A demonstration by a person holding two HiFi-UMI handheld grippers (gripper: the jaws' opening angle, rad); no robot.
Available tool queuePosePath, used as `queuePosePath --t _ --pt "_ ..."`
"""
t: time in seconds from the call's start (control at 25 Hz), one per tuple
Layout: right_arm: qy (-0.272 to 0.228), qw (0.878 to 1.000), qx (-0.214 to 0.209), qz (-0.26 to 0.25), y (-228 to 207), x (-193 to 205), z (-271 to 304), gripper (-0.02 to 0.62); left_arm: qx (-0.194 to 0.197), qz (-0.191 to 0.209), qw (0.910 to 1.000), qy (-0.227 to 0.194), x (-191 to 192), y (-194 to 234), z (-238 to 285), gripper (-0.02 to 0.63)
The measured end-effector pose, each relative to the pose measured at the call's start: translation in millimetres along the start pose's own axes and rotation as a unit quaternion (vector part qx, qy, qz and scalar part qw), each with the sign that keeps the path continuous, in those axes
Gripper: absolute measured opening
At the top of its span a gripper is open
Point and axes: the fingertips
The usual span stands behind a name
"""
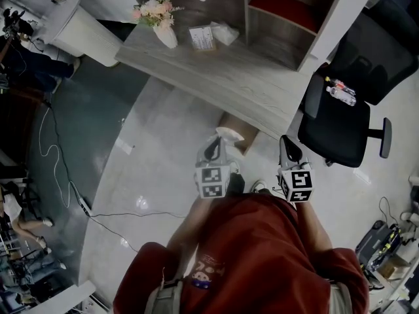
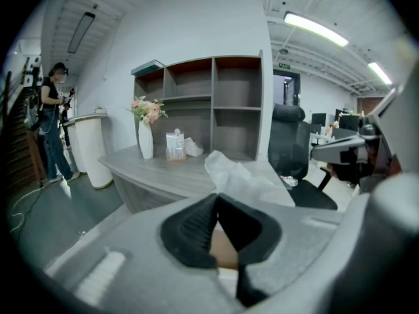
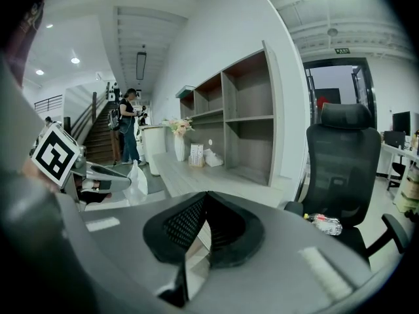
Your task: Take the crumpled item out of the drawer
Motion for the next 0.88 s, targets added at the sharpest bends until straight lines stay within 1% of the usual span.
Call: queuePosePath --t 0.88 --pt "0.005 1.000 -0.006 0.001 8.2 1.8 0.9 0.002 0.005 -0.002 1.0000 -0.004 -3.2 3.4 -4.5 0.000"
Point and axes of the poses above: the fingertips, and each gripper's own axes: z forward along the fingers, y to its left, x out of its underside, and after that the axes turned 7 degrees about -z, right-handed
